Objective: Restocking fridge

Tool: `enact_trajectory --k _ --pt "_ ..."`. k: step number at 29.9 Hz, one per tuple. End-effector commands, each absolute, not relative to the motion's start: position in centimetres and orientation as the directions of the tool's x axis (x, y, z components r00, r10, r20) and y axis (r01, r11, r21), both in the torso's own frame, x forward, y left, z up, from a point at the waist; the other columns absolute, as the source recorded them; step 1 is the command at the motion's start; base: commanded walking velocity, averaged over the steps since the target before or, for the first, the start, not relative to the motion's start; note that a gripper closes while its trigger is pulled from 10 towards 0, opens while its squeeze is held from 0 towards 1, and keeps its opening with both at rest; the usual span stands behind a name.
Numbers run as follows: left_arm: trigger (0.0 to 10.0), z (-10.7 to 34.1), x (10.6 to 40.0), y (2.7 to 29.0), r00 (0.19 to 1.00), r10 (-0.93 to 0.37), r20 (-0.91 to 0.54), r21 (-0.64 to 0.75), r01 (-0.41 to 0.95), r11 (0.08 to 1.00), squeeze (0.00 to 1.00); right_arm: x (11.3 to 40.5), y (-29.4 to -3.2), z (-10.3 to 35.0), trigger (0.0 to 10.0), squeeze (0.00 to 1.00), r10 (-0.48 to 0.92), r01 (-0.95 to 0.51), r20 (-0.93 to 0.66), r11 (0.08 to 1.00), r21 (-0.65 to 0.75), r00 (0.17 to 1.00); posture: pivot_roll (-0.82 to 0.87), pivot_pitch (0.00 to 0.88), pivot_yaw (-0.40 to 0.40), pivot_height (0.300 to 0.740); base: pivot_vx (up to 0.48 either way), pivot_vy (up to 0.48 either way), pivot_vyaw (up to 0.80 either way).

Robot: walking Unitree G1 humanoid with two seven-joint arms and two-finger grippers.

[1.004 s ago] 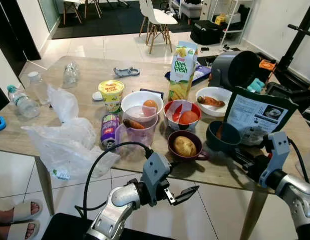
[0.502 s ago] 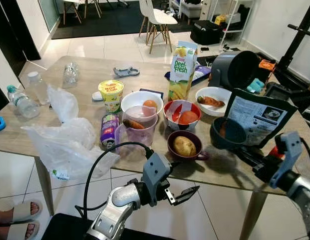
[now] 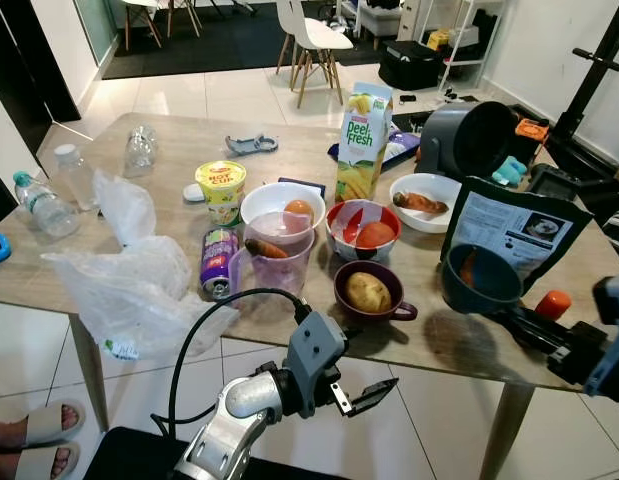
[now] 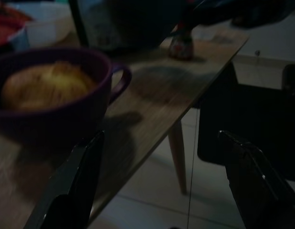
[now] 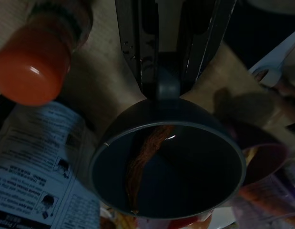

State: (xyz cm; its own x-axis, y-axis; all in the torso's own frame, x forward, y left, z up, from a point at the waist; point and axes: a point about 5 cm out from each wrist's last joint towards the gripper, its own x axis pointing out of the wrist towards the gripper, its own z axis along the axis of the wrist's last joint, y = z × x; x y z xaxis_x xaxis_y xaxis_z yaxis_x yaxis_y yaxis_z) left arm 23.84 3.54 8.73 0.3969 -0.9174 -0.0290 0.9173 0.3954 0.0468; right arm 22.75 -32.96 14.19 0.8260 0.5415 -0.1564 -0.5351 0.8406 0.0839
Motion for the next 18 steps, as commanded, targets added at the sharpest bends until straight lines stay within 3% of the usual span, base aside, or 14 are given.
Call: enact_trajectory --k 1,8,18 --pt "10.0 7.8 23.7 4.1 0.405 -0.910 -0.086 0.062 0.914 0.401 0.00 22.4 -33.0 14.8 10.0 0.00 0.558 -0.551 -0.133 0.830 0.088 0.819 0.06 0.055 0.003 0.740 0.000 0.000 0.00" --pt "10.0 7.1 23.4 4.3 0.396 -0.910 -0.121 0.057 0.918 0.392 0.00 21.7 -33.0 14.7 10.0 0.00 0.595 -0.584 -0.149 0.804 0.112 0.790 0.06 0.056 0.006 0.740 0.000 0.000 0.00" --pt "10.0 5.8 23.1 4.7 0.408 -0.896 -0.176 0.070 0.913 0.402 0.00 20.9 -33.2 14.8 10.0 0.00 0.613 -0.600 -0.169 0.790 0.128 0.772 0.06 0.056 0.008 0.740 -0.330 0.000 0.00"
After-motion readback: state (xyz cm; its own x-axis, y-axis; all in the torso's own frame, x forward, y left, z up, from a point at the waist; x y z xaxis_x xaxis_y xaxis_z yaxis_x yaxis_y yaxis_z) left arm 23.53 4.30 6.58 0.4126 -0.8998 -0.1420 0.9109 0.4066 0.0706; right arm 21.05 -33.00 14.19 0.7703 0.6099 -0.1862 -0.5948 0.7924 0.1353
